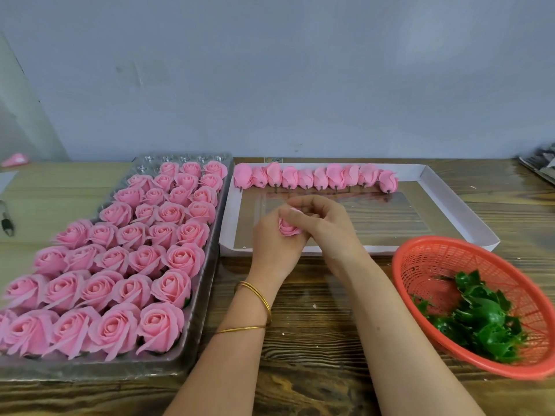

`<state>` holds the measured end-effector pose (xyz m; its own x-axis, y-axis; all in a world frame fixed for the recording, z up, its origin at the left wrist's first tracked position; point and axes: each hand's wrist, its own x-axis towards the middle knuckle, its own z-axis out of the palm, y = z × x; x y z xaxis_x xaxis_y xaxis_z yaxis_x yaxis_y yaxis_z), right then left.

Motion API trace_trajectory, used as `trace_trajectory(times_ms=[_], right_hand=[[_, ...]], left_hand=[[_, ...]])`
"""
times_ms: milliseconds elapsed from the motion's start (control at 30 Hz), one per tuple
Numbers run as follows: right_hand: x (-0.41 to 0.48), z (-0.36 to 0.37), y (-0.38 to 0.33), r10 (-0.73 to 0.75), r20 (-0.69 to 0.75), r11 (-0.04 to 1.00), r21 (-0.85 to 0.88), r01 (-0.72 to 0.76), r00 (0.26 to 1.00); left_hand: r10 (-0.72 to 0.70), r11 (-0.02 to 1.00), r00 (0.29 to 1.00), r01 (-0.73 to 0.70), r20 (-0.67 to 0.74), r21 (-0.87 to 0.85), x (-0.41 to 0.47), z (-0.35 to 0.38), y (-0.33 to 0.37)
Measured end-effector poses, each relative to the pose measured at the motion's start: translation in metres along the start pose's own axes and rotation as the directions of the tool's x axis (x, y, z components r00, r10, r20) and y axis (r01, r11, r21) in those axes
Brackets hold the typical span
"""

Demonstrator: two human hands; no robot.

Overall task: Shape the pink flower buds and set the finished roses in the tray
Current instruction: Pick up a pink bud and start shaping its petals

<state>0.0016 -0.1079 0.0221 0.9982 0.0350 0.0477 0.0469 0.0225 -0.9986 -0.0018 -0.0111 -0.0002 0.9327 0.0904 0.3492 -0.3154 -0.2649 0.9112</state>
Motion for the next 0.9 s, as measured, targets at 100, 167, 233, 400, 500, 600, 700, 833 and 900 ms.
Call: trace_trajectory(times_ms=[100,167,233,400,500,600,700,833,900], right_hand=[[0.001,0.000,0.007,-0.027,-0.014,0.999,0.044,0.028,1.000],[-0.002,0.000,0.011,-0.040,-0.016,0.996,0.085,0.041,0.999],[-0.003,-0.001,0.012,-0.037,-0.020,0.987,0.157,0.040,0.999],[-0.006,-0.008,0.014,-0.072,0.048,0.987,0.146,0.064,0.996],[-0.012,-0.006,0.014,-0.133,0.113,0.991,0.019,0.132,0.985],[-0.014,-0.006,0.013,-0.152,0.158,0.988,0.005,0.154,0.976],[-0.014,-0.004,0.013,-0.167,0.159,0.985,-0.025,0.173,0.973],[-0.015,-0.001,0.014,-0.180,0.108,0.982,-0.047,0.186,0.978],[-0.014,-0.001,0.015,-0.172,0.102,0.983,-0.042,0.177,0.980]], left_hand=[[0.003,1.000,0.999,-0.004,-0.041,-0.030,0.001,0.000,-0.002],[0.025,1.000,0.998,-0.026,-0.057,-0.011,0.001,0.001,-0.001],[0.017,0.999,0.998,-0.018,-0.063,-0.026,0.001,0.001,0.000],[-0.068,0.982,0.991,0.047,-0.114,-0.180,0.001,-0.001,0.004],[-0.086,0.967,0.992,0.061,-0.092,-0.246,0.000,-0.001,0.008],[-0.105,0.957,0.993,0.086,-0.056,-0.277,-0.001,-0.001,0.010],[-0.143,0.953,0.989,0.126,-0.042,-0.275,0.000,0.000,0.011],[-0.214,0.907,0.977,0.206,0.020,-0.367,0.000,-0.003,0.011],[-0.214,0.896,0.976,0.215,0.045,-0.389,0.000,-0.006,0.010]])
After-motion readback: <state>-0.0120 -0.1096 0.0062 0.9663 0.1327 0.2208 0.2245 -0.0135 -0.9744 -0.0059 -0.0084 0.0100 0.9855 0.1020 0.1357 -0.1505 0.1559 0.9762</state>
